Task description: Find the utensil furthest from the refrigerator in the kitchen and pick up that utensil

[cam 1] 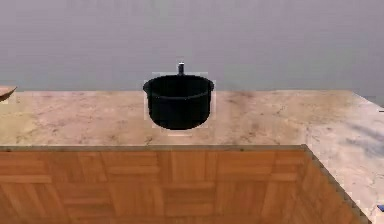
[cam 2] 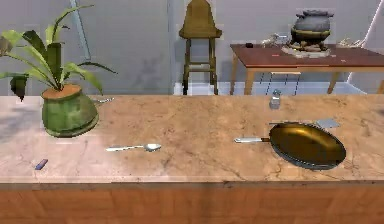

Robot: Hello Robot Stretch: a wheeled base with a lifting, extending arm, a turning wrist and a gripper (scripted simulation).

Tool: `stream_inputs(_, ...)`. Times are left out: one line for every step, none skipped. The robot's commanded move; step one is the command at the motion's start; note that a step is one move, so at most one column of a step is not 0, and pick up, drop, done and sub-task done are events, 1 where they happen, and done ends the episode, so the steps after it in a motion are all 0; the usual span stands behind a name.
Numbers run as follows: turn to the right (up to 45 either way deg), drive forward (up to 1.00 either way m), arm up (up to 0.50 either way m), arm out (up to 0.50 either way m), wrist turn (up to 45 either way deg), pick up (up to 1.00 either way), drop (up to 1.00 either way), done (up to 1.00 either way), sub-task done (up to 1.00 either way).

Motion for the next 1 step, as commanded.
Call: stream_inputs(45.0,0.0,0.0,0.0,0.0,0.0,0.0,0.0,0.0)
